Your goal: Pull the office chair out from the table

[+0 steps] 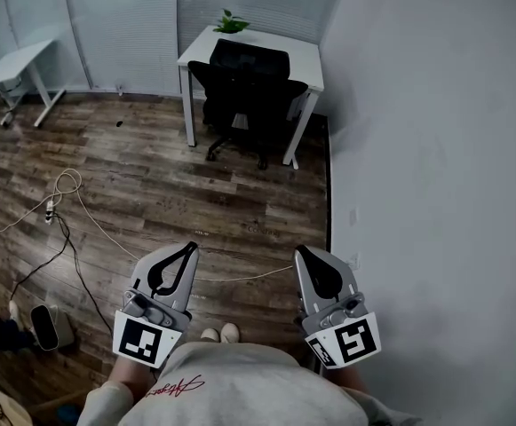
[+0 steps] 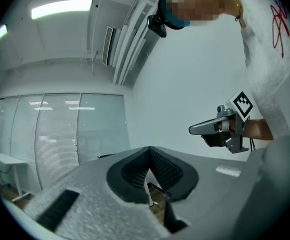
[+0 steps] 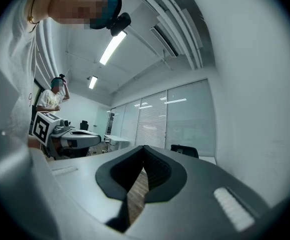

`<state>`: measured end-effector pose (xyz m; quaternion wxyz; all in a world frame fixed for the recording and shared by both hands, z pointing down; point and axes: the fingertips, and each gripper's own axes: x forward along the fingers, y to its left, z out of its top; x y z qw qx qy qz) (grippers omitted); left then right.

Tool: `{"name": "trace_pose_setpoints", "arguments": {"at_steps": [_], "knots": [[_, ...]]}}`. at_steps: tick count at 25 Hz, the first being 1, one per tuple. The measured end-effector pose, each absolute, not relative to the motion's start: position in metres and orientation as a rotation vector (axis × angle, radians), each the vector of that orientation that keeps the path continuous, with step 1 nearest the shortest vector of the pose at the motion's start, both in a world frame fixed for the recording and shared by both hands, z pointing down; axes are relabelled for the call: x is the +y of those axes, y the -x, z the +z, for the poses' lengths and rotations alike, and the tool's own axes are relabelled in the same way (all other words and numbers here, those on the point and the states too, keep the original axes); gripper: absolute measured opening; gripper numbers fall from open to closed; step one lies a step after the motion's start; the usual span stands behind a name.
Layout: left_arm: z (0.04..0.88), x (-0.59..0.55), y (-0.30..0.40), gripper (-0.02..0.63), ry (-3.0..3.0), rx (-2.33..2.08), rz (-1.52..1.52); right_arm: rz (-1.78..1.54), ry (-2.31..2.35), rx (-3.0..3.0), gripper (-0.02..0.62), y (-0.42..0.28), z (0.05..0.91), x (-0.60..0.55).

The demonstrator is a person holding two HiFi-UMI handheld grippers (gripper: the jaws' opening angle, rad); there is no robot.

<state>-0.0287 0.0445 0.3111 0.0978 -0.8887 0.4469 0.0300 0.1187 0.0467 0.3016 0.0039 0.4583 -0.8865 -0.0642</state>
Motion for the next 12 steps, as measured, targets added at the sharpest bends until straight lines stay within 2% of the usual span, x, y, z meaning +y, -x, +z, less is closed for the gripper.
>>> {"name": "trace_pose_setpoints", "arguments": {"at_steps": [12], "knots": [[0.3131, 0.0371, 0.0229, -0.005, 2.624, 1.33, 0.085, -0.215, -1.424, -2.791, 0.002, -0.1234, 0.3011, 0.038]]}}
